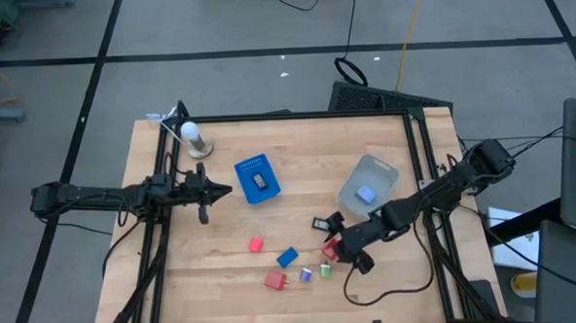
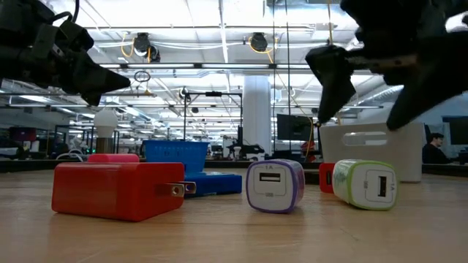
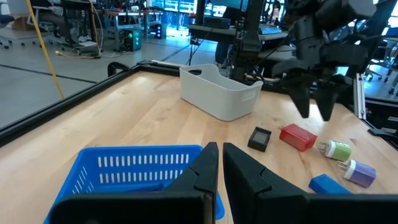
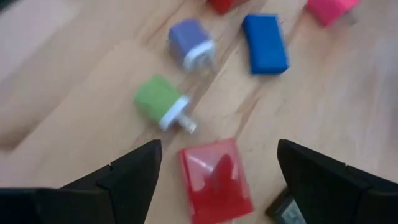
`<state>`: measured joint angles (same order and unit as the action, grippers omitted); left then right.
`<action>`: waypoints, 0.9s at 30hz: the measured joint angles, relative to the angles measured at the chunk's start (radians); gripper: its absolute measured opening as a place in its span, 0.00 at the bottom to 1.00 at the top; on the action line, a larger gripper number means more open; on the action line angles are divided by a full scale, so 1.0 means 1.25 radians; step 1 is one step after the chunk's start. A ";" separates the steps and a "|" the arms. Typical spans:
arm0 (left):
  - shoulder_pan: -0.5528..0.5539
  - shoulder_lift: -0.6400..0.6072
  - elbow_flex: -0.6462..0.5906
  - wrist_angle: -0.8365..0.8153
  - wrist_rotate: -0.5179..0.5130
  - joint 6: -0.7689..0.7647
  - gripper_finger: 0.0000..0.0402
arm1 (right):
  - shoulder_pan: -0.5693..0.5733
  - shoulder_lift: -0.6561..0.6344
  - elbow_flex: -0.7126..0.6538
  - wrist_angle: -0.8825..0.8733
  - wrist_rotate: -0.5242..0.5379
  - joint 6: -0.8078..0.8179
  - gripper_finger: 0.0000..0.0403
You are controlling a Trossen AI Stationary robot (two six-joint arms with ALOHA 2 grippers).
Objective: Pick & Place Office items
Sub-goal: Put the right red charger adapter into the gray bin
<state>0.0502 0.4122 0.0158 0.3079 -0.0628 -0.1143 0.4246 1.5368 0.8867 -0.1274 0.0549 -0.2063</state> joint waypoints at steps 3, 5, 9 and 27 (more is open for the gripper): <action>0.000 0.000 0.000 -0.006 -0.013 0.003 0.06 | 0.002 0.000 -0.019 0.028 0.001 -0.006 0.78; 0.000 0.000 0.000 -0.010 -0.032 0.002 0.06 | 0.002 -0.001 -0.030 0.056 0.001 -0.014 0.78; 0.000 0.000 0.000 -0.020 -0.055 0.002 0.06 | 0.000 -0.001 -0.049 0.104 0.001 -0.016 0.78; 0.000 0.000 0.000 -0.037 -0.056 0.002 0.06 | -0.038 0.120 -0.053 0.131 -0.042 -0.018 0.78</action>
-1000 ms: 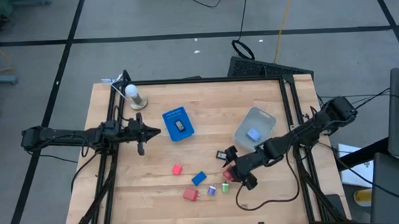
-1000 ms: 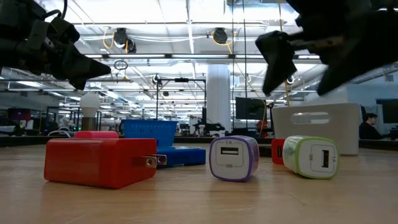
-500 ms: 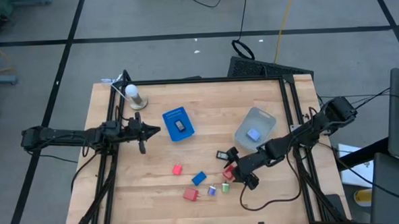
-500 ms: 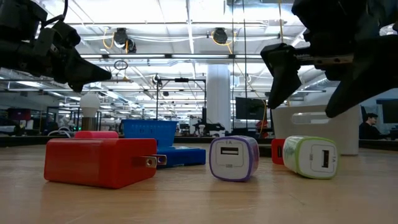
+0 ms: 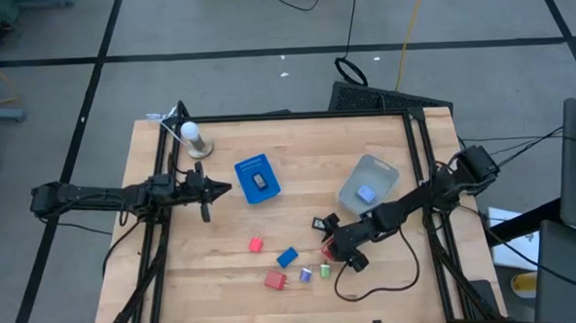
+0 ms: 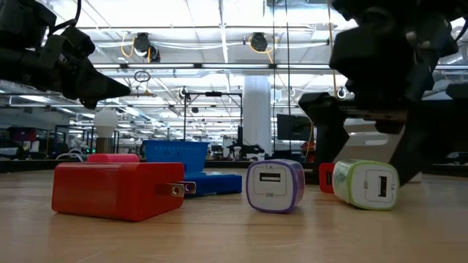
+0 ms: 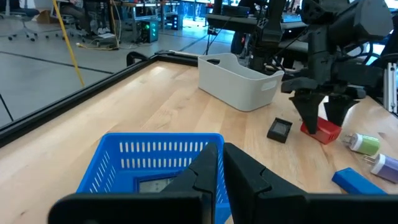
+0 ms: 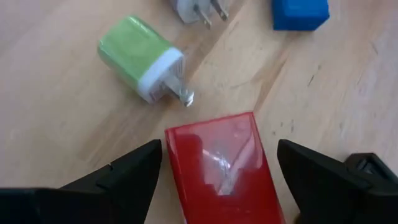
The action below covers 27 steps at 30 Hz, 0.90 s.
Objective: Pick & Place Office items
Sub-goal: Put the right red charger adapter into the gray bin
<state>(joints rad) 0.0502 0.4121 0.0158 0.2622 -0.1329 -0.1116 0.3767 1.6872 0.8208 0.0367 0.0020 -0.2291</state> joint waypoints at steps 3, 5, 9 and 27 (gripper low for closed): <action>0.000 0.000 0.000 -0.003 0.000 0.000 0.06 | -0.002 0.000 0.000 0.001 -0.001 -0.002 0.78; 0.000 0.000 0.000 -0.003 0.000 0.000 0.06 | -0.003 -0.004 0.000 -0.003 -0.002 -0.006 0.77; 0.000 0.000 0.000 -0.003 0.000 -0.001 0.06 | -0.004 -0.004 0.000 -0.019 -0.023 -0.006 0.66; 0.000 0.000 0.000 -0.004 -0.001 -0.001 0.06 | -0.009 -0.178 -0.001 -0.102 -0.015 0.067 0.50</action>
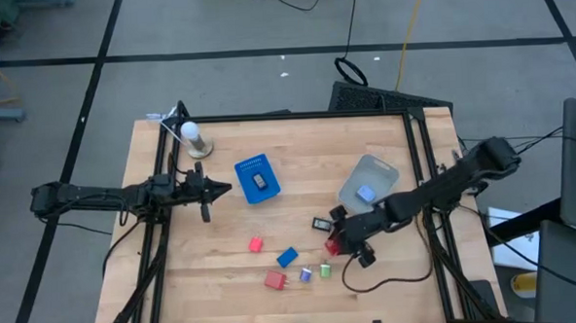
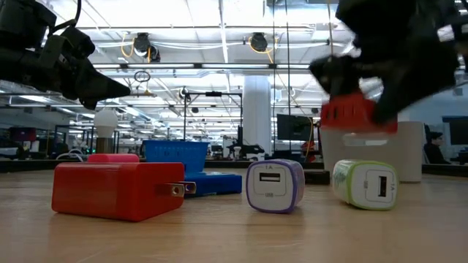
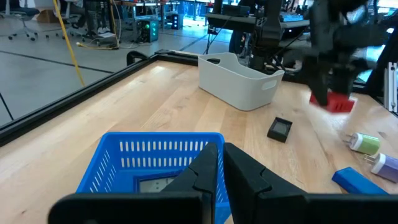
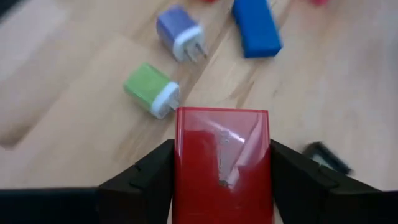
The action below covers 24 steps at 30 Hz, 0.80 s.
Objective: Pick & Place Office items
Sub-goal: Put the right red charger adapter into the gray bin
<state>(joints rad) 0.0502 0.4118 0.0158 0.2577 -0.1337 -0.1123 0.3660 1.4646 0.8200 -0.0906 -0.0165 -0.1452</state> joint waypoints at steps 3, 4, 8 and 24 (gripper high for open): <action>0.000 0.000 0.000 0.000 0.000 0.000 0.06 | 0.000 -0.080 0.000 -0.006 0.013 0.004 0.50; 0.000 0.000 0.000 0.000 0.000 0.000 0.06 | 0.000 -0.106 0.000 -0.006 0.013 0.004 0.50; 0.000 0.000 0.000 0.000 0.000 0.000 0.06 | 0.000 -0.197 0.000 0.004 0.013 0.003 0.50; 0.000 0.000 0.000 -0.001 0.000 0.003 0.06 | 0.000 -0.522 -0.176 0.153 0.165 0.058 0.50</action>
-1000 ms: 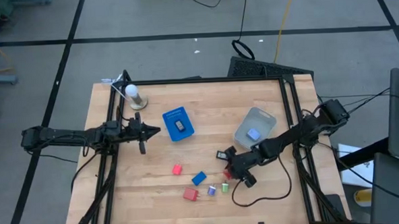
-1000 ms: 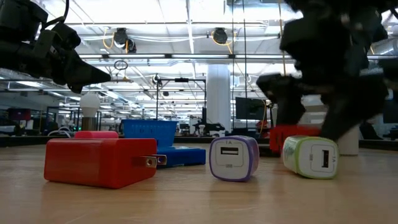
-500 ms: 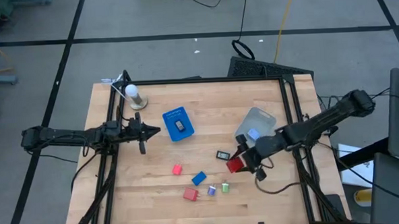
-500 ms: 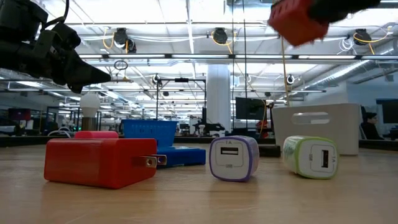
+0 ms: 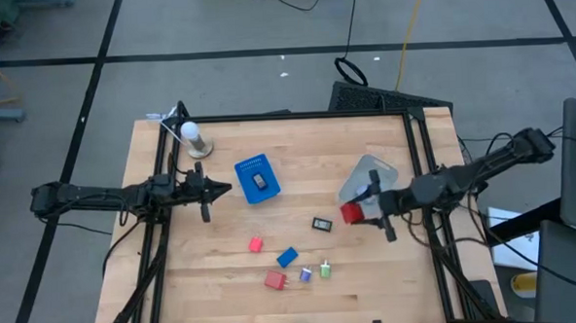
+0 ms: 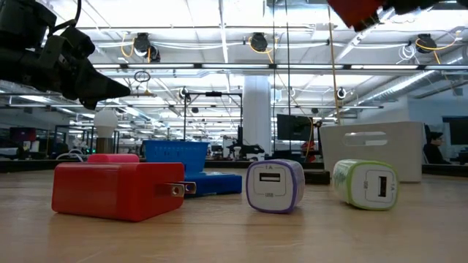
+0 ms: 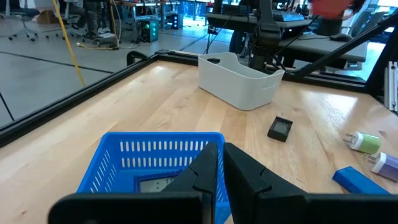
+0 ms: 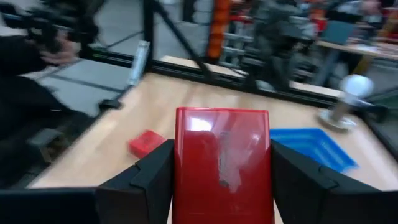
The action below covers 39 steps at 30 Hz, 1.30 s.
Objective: Pick & Place Office items
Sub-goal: Put the right red charger adapter into the gray bin
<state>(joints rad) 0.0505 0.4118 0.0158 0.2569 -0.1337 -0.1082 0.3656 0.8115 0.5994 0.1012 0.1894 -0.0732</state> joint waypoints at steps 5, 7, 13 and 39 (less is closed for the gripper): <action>0.000 0.000 0.000 0.000 0.000 0.002 0.06 | -0.030 -0.163 -0.123 0.135 -0.033 -0.033 0.50; 0.000 0.000 0.000 0.000 -0.001 0.004 0.06 | -0.058 -0.221 -0.158 0.153 -0.045 -0.033 0.50; 0.000 0.000 0.000 0.000 -0.007 0.004 0.06 | -0.130 -0.335 -0.268 0.229 -0.121 -0.029 0.50; 0.000 0.000 0.000 0.000 -0.006 0.013 0.06 | -0.191 -0.398 -0.437 0.319 -0.026 0.022 0.51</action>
<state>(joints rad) 0.0505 0.4118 0.0158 0.2570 -0.1417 -0.0915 0.1272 0.3141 0.0534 0.5000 0.1567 -0.0452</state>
